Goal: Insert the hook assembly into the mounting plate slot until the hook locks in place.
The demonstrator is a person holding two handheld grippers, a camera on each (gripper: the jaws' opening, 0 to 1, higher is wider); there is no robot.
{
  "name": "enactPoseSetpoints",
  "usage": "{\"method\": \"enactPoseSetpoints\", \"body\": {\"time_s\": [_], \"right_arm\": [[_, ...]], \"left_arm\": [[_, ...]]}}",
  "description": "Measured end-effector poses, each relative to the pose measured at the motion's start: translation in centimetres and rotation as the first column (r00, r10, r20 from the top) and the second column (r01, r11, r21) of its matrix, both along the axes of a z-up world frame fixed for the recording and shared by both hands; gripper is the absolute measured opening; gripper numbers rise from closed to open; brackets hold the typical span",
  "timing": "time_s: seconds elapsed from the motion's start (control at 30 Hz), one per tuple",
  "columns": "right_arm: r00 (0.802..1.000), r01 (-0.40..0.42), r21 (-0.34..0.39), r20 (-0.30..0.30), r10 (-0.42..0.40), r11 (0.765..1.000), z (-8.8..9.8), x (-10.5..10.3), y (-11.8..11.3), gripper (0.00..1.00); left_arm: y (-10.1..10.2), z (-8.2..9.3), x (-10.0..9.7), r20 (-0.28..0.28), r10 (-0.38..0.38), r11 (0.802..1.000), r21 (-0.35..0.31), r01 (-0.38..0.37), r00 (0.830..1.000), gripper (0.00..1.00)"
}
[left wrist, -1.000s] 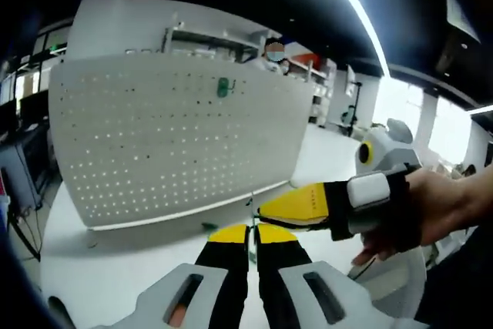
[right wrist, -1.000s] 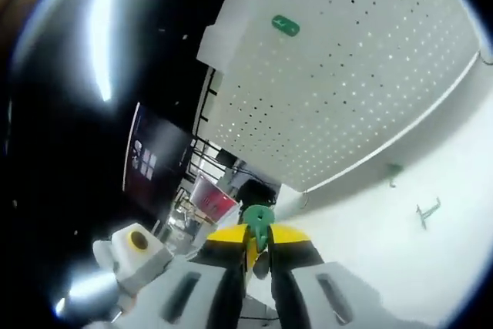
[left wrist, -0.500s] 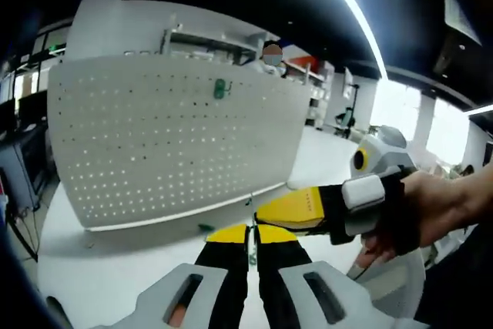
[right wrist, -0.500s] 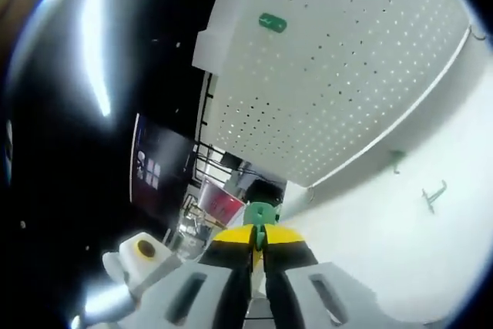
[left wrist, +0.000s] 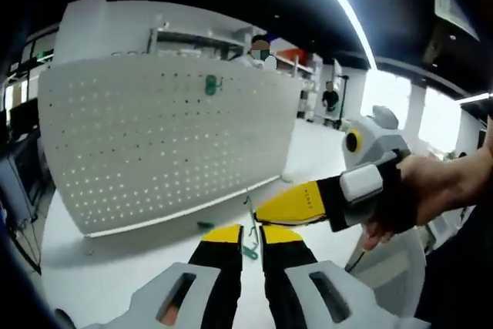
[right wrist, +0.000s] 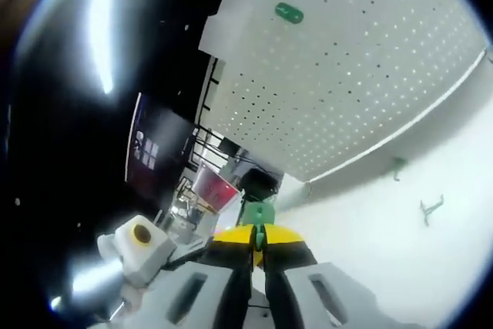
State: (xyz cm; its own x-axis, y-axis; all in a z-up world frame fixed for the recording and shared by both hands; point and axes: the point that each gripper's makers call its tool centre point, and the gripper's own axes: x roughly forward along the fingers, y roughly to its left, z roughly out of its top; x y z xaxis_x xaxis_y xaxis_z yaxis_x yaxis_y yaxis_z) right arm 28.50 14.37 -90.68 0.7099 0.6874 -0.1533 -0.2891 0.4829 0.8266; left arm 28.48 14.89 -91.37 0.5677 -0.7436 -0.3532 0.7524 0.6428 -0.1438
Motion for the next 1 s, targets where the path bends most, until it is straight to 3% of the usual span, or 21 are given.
{"method": "enactPoseSetpoints", "body": {"time_s": [0.07,0.17,0.3,0.37,0.53,0.73,0.83,1.0], "right_arm": [[1.000,-0.010,-0.035,0.023,0.010,0.999,0.0,0.0,0.0,0.00],[0.999,-0.011,-0.074,0.051,0.015,0.997,0.2,0.1,-0.1,0.00],[0.992,-0.026,-0.191,0.118,0.050,0.981,0.2,0.2,-0.2,0.00],[0.986,-0.020,-0.230,0.155,0.057,0.973,0.4,0.4,-0.3,0.00],[0.977,-0.018,-0.308,0.197,0.082,0.951,0.4,0.7,-0.4,0.00],[0.956,-0.015,-0.378,0.266,0.124,0.926,0.6,1.1,-0.6,0.00],[0.939,0.011,-0.443,0.313,0.143,0.896,0.7,1.3,-1.1,0.00],[0.909,0.070,-0.533,0.382,0.166,0.843,1.1,1.9,-1.5,0.00]], "left_arm": [[0.1,0.0,0.1,-0.006,0.001,1.000,-0.005,-0.001,1.000,0.17],[0.2,0.3,0.3,-0.040,0.020,0.997,-0.071,-0.023,0.999,0.27],[0.3,0.2,0.0,-0.027,0.009,0.999,-0.052,-0.011,1.000,0.35],[0.2,0.2,-0.2,-0.051,-0.002,0.997,-0.078,-0.002,0.999,0.40],[0.2,-0.2,-0.6,-0.041,-0.010,0.997,-0.079,0.007,0.999,0.60],[0.0,-0.2,-1.2,-0.021,-0.041,0.997,-0.073,0.039,0.999,0.61],[-0.1,0.3,-1.1,0.001,-0.038,0.995,-0.088,0.038,0.999,0.71],[-0.1,0.6,-0.9,0.030,-0.044,0.997,-0.057,0.046,0.999,0.72]]}}
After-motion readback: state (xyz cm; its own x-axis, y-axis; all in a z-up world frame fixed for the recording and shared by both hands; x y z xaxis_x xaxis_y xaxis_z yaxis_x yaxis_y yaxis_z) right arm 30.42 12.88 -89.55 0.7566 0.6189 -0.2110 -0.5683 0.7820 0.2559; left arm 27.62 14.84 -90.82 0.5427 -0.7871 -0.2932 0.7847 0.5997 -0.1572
